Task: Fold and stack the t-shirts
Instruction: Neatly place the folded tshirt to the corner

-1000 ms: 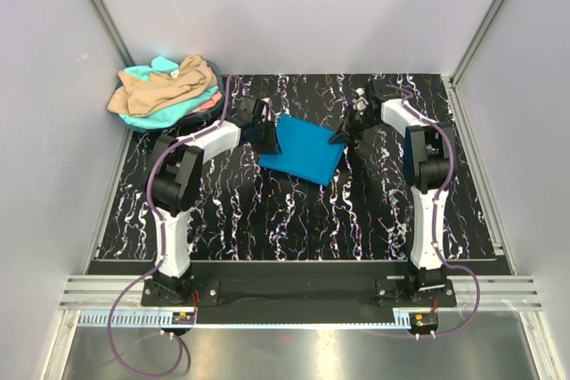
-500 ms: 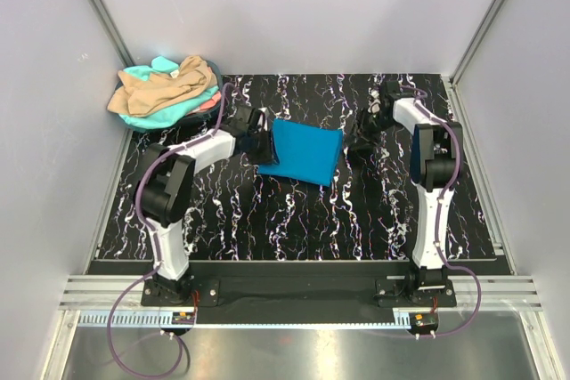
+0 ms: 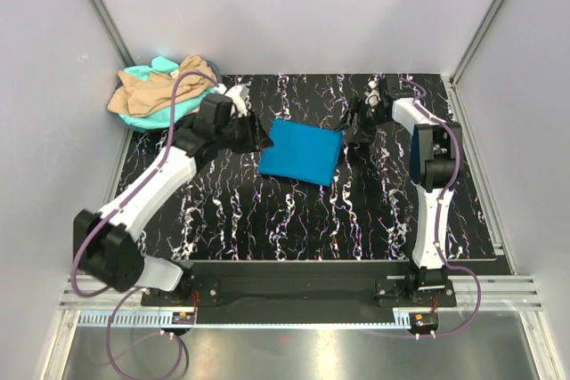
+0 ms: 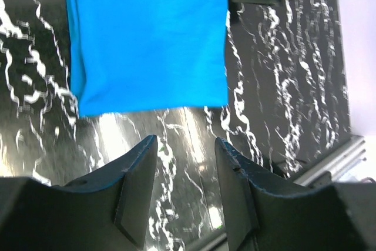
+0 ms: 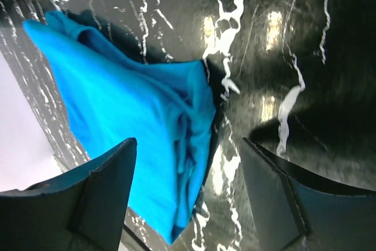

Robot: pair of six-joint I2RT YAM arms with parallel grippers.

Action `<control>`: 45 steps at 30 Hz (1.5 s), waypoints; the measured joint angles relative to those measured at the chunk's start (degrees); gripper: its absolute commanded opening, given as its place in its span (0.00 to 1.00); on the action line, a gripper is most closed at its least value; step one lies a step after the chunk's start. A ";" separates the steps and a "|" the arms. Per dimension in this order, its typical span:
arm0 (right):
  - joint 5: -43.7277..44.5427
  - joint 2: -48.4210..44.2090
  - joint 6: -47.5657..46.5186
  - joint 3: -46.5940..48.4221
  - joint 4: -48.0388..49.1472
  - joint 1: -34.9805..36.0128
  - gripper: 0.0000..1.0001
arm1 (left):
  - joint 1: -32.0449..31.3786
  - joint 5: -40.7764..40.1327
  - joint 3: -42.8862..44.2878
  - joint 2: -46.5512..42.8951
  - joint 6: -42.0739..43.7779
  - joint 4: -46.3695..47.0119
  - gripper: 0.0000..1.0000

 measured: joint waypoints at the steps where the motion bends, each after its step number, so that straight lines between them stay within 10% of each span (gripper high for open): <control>1: 0.02 0.55 -0.09 0.00 0.42 0.15 0.77 | -0.02 0.00 -1.20 -2.03 -0.24 -0.50 0.49; 8: -0.46 2.32 -0.33 1.22 2.64 2.21 0.63 | -0.02 -0.52 -6.25 -11.61 -2.49 -6.47 0.50; 15: 0.68 2.67 0.28 -0.66 4.26 4.04 0.00 | -0.02 -1.55 -6.75 -16.61 -3.06 -10.82 0.51; 34: 24.20 13.92 -32.50 37.59 -27.30 -3.37 0.00 | -0.02 -0.09 -14.32 -16.76 -1.60 -12.52 0.50; 45: 43.71 21.42 -49.92 45.83 -14.78 -11.10 0.00 | -3.54 -1.51 -14.58 -10.86 5.29 -14.60 0.49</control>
